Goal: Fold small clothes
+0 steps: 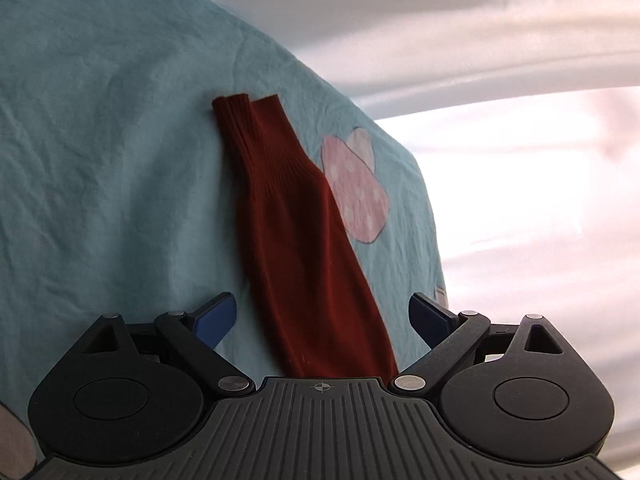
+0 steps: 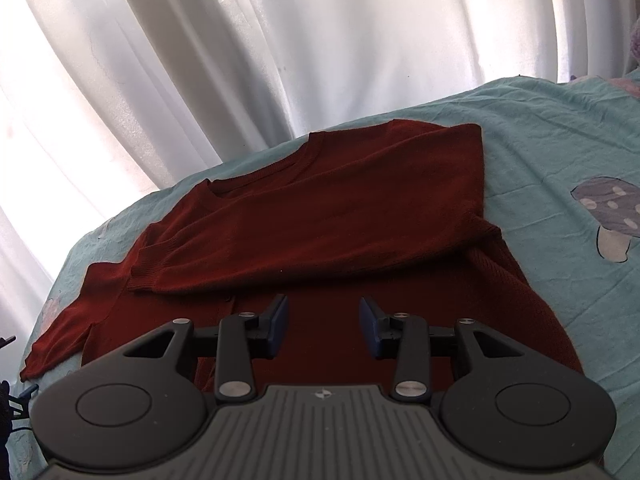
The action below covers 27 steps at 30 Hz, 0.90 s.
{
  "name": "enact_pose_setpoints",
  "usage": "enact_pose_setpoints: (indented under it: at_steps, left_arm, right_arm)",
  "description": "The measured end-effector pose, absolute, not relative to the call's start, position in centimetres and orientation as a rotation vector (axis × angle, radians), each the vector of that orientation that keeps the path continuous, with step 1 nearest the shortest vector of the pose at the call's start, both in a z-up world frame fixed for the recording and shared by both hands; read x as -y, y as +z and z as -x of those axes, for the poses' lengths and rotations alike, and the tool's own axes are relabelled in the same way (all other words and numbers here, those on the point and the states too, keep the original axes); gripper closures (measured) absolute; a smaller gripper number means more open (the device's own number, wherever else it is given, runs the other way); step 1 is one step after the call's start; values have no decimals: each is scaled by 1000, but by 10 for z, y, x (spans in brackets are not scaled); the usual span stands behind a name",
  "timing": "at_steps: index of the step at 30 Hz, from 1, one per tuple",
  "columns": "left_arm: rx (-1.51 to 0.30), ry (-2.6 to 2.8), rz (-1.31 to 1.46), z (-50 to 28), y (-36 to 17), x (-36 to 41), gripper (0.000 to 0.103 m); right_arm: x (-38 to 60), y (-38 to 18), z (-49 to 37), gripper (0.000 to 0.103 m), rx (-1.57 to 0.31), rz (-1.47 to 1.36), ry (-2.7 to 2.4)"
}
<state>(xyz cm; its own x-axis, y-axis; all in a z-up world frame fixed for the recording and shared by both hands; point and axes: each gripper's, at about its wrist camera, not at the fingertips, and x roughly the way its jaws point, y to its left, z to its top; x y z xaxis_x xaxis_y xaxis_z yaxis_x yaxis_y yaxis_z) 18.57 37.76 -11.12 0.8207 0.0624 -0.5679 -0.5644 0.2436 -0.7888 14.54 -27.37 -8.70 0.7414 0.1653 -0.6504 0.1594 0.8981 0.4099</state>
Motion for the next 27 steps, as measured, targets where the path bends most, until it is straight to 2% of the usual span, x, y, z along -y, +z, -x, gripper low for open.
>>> enact_pose_setpoints:
  at_steps: [6, 8, 14, 21, 22, 24, 27]
  left_arm:
    - [-420, 456, 1287, -192, -119, -400, 22]
    - [-415, 471, 1299, -189, -123, -405, 41]
    - [-417, 481, 1329, -180, -135, -415, 73]
    - [-380, 492, 1405, -176, -142, -430, 77]
    - [-382, 496, 1401, -176, -141, -431, 80]
    - [-396, 512, 1385, -177, -140, -432, 92]
    - [-389, 493, 1326, -179, -129, -428, 94]
  right_arm:
    - [271, -86, -151, 63, -746, -467, -2]
    - [268, -85, -153, 63, -747, -472, 4]
    - [259, -81, -156, 63, -729, -444, 21]
    - [256, -80, -159, 63, -732, -457, 36]
    - [256, -79, -158, 63, -731, -455, 36]
    - [255, -78, -158, 63, -728, -451, 38]
    - [257, -76, -156, 63, -720, -460, 39]
